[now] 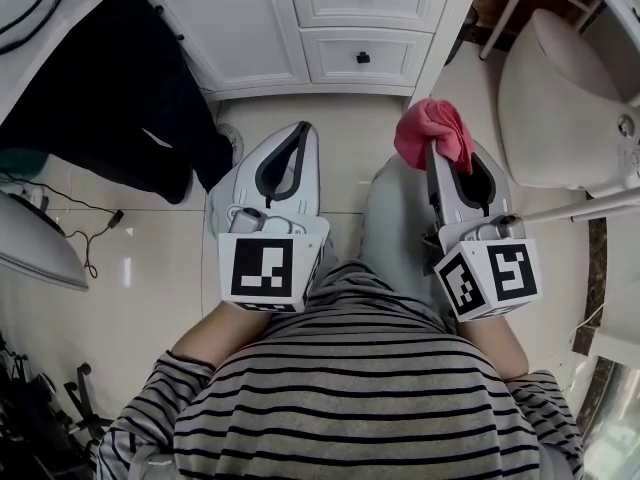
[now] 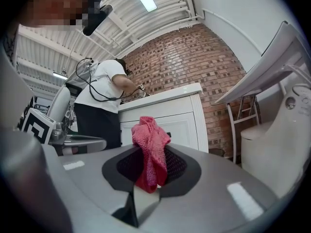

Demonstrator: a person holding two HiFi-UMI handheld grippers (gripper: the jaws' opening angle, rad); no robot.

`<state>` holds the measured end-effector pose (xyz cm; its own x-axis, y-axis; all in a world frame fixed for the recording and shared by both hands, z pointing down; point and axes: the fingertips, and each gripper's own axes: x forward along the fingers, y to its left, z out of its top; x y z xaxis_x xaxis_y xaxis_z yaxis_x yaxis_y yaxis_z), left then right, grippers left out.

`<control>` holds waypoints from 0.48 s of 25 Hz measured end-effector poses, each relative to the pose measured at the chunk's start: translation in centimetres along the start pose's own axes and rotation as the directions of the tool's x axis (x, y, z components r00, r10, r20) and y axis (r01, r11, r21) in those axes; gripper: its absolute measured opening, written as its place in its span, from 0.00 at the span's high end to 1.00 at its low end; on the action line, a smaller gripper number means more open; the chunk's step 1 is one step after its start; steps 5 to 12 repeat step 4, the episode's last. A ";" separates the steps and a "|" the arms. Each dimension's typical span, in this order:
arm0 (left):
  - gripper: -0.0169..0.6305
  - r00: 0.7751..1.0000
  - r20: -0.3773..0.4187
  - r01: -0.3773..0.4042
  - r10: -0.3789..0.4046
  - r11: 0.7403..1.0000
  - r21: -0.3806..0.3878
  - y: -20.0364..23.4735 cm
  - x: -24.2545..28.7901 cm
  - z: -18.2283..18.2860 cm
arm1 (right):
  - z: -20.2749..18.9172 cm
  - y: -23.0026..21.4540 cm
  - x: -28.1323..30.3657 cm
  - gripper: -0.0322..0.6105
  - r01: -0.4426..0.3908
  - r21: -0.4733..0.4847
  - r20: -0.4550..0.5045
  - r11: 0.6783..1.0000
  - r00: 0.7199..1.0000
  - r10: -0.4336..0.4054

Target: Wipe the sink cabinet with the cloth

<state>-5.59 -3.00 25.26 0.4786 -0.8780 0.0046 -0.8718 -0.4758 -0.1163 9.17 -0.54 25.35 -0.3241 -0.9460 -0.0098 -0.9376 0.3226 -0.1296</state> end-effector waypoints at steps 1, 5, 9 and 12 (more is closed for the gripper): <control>0.98 1.000 0.001 0.001 -0.001 1.000 0.000 0.0 0.0 0.0 | 0.0 0.1 0.0 0.83 -0.002 0.001 -0.001 1.000 1.000 0.002; 0.98 1.000 -0.004 0.005 -0.005 1.000 0.000 -0.2 0.0 0.0 | -0.1 0.3 0.0 0.83 -0.007 0.002 -0.001 1.000 1.000 0.007; 0.98 1.000 -0.004 0.005 -0.005 1.000 0.000 -0.2 0.0 0.0 | -0.1 0.3 0.0 0.83 -0.007 0.002 -0.001 1.000 1.000 0.007; 0.98 1.000 -0.004 0.005 -0.005 1.000 0.000 -0.2 0.0 0.0 | -0.1 0.3 0.0 0.83 -0.007 0.002 -0.001 1.000 1.000 0.007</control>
